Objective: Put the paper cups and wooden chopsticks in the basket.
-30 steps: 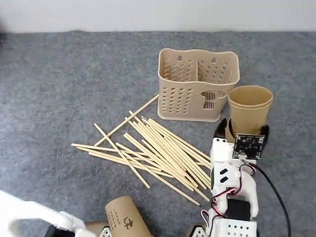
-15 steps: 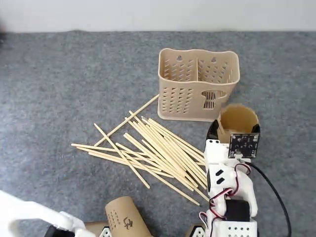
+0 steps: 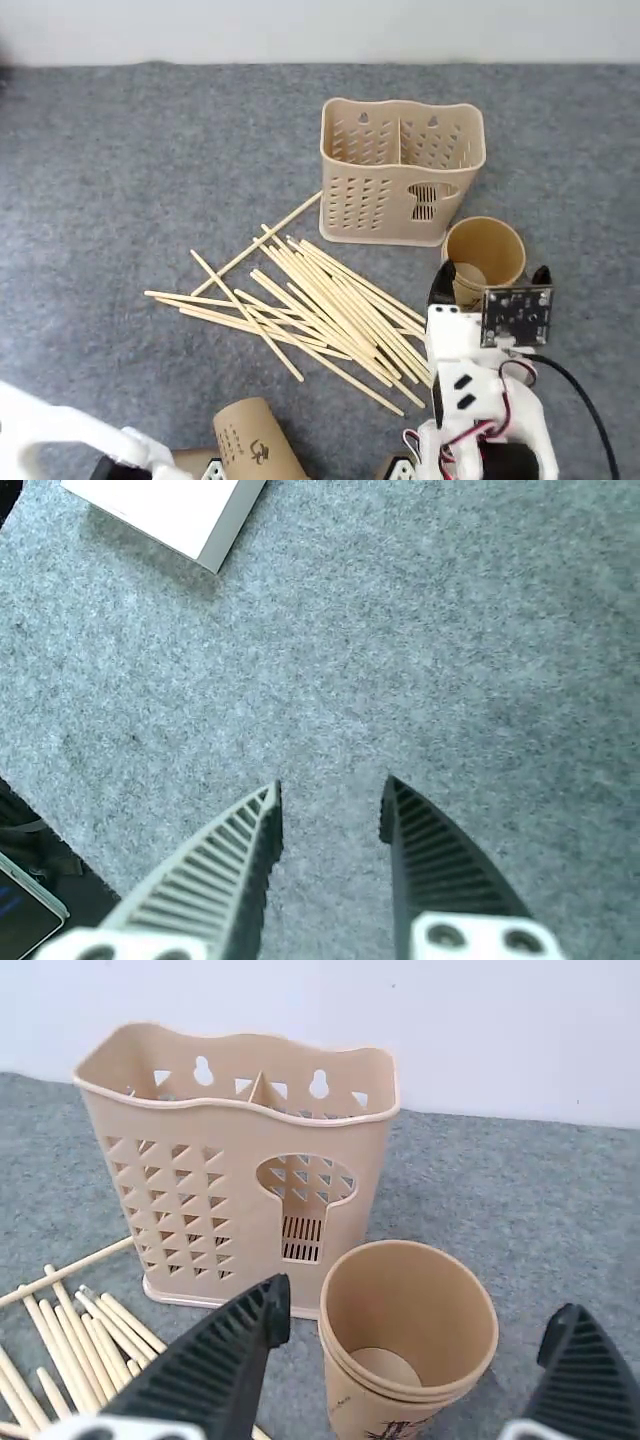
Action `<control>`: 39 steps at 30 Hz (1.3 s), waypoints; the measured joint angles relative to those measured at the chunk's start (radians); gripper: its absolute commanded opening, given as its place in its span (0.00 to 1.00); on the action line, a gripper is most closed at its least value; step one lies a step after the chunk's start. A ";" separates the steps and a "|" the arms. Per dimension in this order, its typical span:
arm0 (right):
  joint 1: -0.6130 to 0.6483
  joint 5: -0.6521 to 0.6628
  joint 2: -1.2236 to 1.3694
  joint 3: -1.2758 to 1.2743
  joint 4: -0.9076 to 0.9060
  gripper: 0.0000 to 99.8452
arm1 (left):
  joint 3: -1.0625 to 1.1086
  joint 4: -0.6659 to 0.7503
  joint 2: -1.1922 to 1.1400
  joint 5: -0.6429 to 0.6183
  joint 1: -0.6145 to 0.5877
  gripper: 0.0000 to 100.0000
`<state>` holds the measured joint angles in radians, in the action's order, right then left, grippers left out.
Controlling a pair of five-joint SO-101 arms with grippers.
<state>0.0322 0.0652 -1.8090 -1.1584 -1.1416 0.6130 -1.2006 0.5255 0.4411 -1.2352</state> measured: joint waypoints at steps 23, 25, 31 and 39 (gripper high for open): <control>0.508 -0.006 0.812 0.618 -0.450 0.20 | 0.054 0.000 0.000 -0.002 -0.008 0.16; 0.586 -0.066 0.853 0.631 -0.451 0.20 | 0.054 0.000 0.000 -0.032 -0.023 0.16; 0.844 -0.255 0.979 0.632 -0.423 0.20 | 0.054 0.038 0.000 -0.153 -0.029 0.16; 1.083 -0.500 1.183 0.632 -0.388 0.23 | 0.054 0.086 0.000 -0.226 -0.029 0.16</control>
<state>1.1155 -0.4350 -0.6260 -0.5263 -1.5298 0.6667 -1.1147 0.5255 0.2156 -1.2643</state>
